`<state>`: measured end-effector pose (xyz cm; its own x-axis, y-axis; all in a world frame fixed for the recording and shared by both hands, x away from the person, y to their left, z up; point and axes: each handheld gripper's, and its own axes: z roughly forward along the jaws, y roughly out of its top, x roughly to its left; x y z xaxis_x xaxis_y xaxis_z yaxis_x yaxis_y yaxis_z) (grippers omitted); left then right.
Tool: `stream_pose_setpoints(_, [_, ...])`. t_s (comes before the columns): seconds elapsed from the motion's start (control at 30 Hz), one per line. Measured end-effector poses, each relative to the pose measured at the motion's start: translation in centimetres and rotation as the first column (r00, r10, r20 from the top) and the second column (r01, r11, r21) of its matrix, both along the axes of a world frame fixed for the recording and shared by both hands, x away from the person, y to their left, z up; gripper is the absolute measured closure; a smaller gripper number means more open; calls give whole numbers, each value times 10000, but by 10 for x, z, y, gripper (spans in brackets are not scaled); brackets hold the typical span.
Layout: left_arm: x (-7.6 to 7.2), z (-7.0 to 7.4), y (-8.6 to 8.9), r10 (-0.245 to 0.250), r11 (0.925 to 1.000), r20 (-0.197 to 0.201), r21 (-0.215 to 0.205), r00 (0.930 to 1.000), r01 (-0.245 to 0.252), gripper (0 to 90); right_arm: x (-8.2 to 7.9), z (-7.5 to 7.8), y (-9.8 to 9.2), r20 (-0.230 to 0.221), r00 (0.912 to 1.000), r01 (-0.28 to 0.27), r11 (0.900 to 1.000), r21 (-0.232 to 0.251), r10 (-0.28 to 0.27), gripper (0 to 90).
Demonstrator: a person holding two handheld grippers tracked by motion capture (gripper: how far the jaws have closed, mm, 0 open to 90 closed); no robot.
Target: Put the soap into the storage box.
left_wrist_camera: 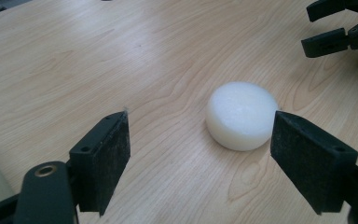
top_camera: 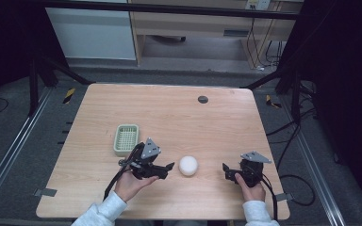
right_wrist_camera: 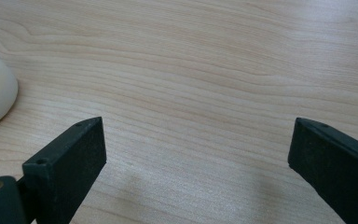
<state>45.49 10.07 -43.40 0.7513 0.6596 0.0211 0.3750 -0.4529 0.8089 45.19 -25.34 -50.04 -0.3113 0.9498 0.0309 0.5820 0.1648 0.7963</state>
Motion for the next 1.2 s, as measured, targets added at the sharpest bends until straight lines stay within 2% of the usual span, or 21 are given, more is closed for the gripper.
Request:
stream_pose_setpoints(0.47, [5,-6,-25,-359,9992,-239,170,9991,363,196,0,0,0,153,9999,25,10000,68,-26,44])
stream_pose_setpoints(0.67, [7,-6,-34,-506,9981,-214,353,9985,514,187,0,1,0,147,9999,11,10000,55,-12,44])
stream_pose_setpoints(1.0, [13,-12,-43,-521,9976,-410,432,9978,539,177,0,1,0,170,9999,9,10000,75,-10,44])
stream_pose_setpoints(1.2, [16,-17,-49,-575,9963,-501,615,9971,605,168,0,1,0,149,9999,6,9999,142,-8,44])
